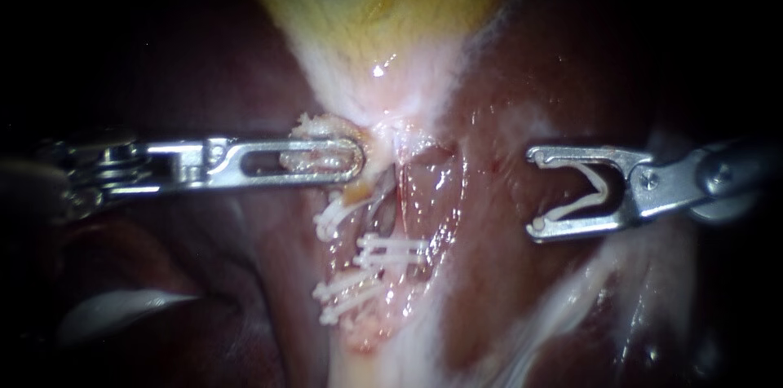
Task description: Clipping third clip right tube
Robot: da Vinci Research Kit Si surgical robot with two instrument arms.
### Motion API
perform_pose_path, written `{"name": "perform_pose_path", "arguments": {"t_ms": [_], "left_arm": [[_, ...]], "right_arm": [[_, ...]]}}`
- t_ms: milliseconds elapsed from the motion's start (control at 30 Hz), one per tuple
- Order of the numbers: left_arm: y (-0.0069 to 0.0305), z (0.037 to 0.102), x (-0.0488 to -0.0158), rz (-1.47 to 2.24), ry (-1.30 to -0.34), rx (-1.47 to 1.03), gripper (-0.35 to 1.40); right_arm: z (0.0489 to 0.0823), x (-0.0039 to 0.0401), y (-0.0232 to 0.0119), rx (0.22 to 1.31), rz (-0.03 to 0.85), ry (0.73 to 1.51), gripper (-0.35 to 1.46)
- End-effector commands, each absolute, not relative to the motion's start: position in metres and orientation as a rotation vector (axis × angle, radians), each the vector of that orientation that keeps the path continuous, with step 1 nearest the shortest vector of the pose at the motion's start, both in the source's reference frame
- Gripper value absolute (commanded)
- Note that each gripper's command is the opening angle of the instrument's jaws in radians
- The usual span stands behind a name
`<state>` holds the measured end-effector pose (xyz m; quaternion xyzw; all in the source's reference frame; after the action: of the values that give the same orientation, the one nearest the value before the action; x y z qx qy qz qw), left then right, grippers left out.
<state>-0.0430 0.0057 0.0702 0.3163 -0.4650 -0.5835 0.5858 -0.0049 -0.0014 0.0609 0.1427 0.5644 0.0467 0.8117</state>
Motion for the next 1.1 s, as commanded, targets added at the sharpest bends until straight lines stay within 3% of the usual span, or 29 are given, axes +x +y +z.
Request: {"name": "perform_pose_path", "arguments": {"t_ms": [33,600,867,1100], "left_arm": [[0.0057,0.0702,-0.043,-1.361,-1.084,0.738,-0.33],[0.0092,0.0642,-0.0383,-1.392,-1.119,0.729,-0.35],[0.0093,0.063,-0.0379,-1.393,-1.127,0.727,-0.35],[0.0093,0.063,-0.0379,-1.394,-1.127,0.726,-0.35]], "right_arm": [[0.061,-0.0049,-0.0015,0.305,0.099,1.205,0.5],[0.0609,-0.0047,-0.0017,0.304,0.098,1.205,0.5],[0.0608,-0.004,-0.0019,0.298,0.096,1.205,0.5],[0.0616,-0.0011,-0.0025,0.409,0.27,1.181,0.49]]}}
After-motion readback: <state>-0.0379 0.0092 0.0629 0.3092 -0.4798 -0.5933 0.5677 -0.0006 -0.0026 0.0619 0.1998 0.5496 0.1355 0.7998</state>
